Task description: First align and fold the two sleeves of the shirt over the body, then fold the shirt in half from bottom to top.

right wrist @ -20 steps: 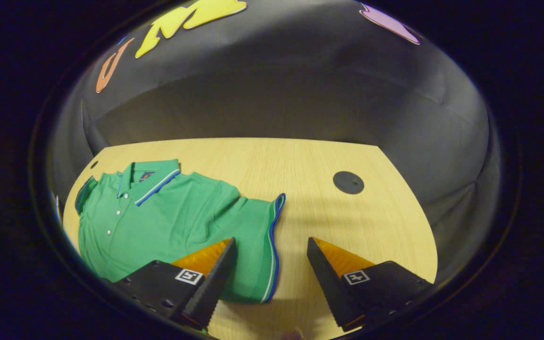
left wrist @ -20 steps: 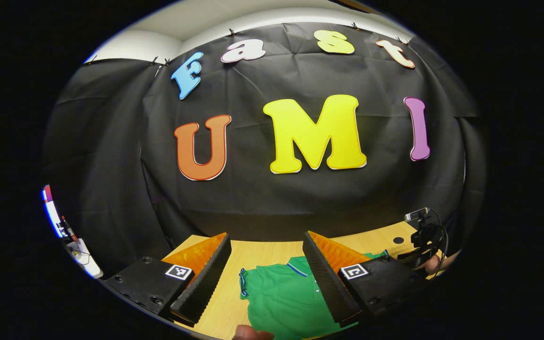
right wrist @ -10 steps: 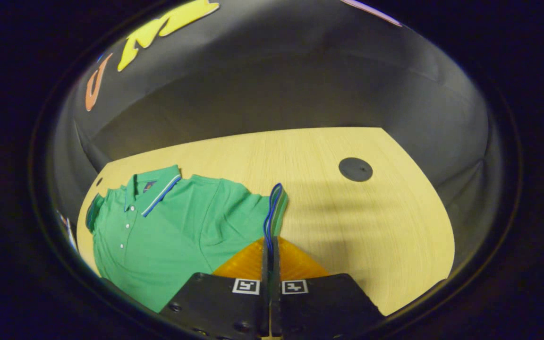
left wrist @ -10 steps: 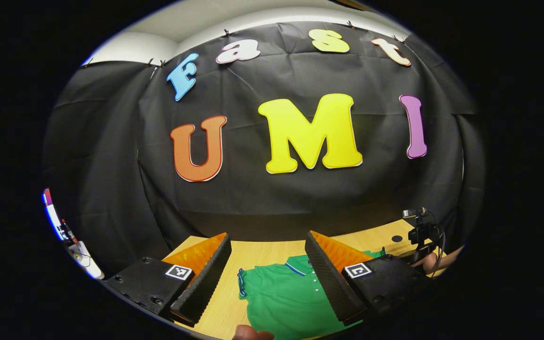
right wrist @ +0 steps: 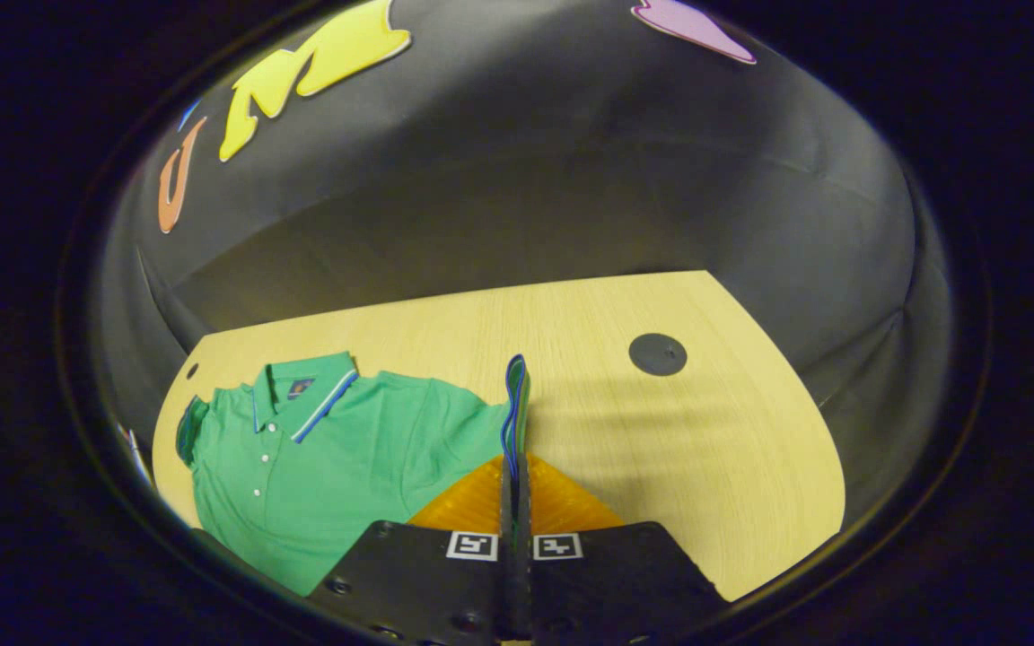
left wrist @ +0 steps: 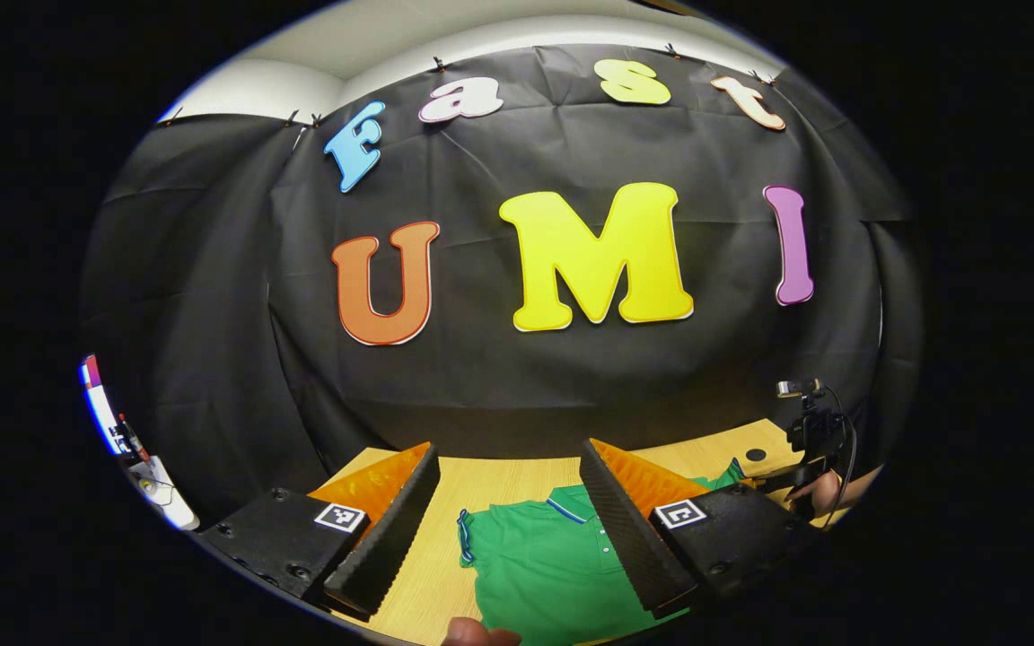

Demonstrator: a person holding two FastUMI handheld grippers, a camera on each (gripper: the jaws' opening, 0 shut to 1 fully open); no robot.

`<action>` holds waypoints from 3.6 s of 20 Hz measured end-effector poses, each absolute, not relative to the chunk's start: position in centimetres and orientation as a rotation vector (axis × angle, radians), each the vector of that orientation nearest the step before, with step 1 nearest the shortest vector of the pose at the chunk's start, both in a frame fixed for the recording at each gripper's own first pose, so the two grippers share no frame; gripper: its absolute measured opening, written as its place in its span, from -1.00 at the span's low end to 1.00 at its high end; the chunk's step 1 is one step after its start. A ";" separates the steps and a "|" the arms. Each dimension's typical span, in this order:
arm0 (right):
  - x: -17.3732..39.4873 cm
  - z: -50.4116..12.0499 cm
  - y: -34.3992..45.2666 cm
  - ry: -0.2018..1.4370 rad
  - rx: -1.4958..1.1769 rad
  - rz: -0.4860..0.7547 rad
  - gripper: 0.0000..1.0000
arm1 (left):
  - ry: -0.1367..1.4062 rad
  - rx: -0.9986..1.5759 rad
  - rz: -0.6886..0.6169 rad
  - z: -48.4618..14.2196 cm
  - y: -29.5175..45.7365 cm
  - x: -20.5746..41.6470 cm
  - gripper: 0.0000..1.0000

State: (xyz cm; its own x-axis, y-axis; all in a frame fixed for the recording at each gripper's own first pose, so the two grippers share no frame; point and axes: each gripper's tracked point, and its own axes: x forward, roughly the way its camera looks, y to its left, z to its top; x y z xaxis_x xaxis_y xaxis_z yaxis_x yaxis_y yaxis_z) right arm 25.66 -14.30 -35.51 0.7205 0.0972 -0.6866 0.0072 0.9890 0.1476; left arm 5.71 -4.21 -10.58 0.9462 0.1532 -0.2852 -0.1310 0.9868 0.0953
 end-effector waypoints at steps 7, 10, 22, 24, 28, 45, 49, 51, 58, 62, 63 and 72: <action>24.7 -31.8 -8.4 0.763 0.128 0.071 -1.00 | 0.280 0.048 0.176 -9.9 -2.4 4.1 1.00; 24.6 -31.2 -4.1 0.775 0.131 0.107 -1.00 | 0.276 0.050 0.206 -9.5 -0.7 2.9 1.00; 22.9 -29.5 7.6 0.797 0.183 0.277 0.00 | 0.269 0.025 0.305 -8.5 5.2 -0.2 1.00; 22.4 -28.7 7.1 0.777 0.157 0.269 0.61 | 0.270 0.017 0.300 -8.8 5.5 -0.3 1.00; 21.1 -25.8 5.7 0.702 0.121 0.227 0.92 | 0.279 -0.006 0.270 -9.4 5.4 -0.1 1.00; 5.5 -10.7 -2.6 0.427 0.052 0.081 0.92 | 0.600 -0.180 0.080 -24.7 5.1 5.4 0.96; 3.0 -9.6 -3.7 0.421 0.038 0.048 0.92 | 0.693 -0.187 0.081 -29.9 6.0 7.5 0.97; 2.0 -9.4 -4.2 0.420 0.036 0.028 0.92 | 0.731 -0.183 0.077 -32.6 6.1 8.7 0.97; 0.7 -10.4 -5.8 0.442 0.032 -0.036 0.84 | 0.865 -0.167 0.068 -41.8 7.0 11.3 0.96; 1.1 -11.5 -7.1 0.473 0.046 -0.073 0.86 | 0.921 -0.154 0.069 -45.2 7.5 11.8 0.94; 1.3 -11.8 -7.1 0.480 0.050 -0.077 0.91 | 0.936 -0.145 0.068 -45.8 7.6 11.8 0.91; 2.3 -13.3 -6.1 0.518 0.066 -0.058 0.92 | 0.949 -0.196 0.058 -46.4 8.7 12.1 -0.34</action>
